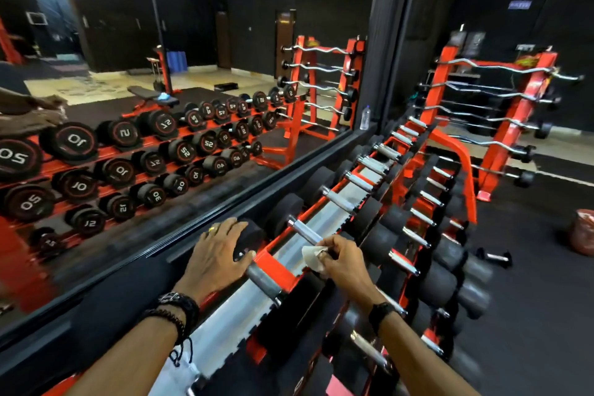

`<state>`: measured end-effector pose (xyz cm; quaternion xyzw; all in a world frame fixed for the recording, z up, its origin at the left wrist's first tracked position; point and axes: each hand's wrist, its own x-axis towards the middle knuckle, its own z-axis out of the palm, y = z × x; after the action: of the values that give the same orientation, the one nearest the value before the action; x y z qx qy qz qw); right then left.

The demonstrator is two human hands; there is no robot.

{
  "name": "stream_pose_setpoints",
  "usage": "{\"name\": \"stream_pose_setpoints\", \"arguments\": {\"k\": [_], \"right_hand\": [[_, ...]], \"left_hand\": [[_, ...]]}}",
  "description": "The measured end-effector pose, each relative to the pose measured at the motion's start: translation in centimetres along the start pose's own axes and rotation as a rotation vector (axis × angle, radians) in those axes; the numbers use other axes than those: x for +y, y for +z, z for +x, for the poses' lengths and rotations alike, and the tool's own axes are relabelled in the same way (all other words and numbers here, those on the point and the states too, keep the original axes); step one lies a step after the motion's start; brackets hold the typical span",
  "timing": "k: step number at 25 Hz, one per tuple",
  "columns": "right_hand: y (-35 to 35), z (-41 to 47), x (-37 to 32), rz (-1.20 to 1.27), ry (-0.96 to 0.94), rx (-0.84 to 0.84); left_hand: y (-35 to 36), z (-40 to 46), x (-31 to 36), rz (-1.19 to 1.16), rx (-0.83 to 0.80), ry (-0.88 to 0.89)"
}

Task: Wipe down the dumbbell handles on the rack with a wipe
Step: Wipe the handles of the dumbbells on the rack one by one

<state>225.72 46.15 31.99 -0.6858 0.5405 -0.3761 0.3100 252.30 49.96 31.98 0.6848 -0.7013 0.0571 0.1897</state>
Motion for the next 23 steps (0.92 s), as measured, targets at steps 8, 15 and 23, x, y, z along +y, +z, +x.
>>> {"name": "stream_pose_setpoints", "arguments": {"k": [8, 15, 23], "right_hand": [[1.4, 10.3, 4.5, -0.033, 0.000, 0.014], [9.2, 16.0, 4.1, -0.196, -0.038, -0.066], [12.2, 18.5, 3.5, -0.442, 0.172, -0.329]], "left_hand": [[4.9, 5.4, -0.9, 0.170, -0.113, 0.113], [4.8, 5.5, -1.6, 0.124, -0.075, 0.137], [4.9, 5.2, -1.8, 0.156, 0.031, 0.201]]}}
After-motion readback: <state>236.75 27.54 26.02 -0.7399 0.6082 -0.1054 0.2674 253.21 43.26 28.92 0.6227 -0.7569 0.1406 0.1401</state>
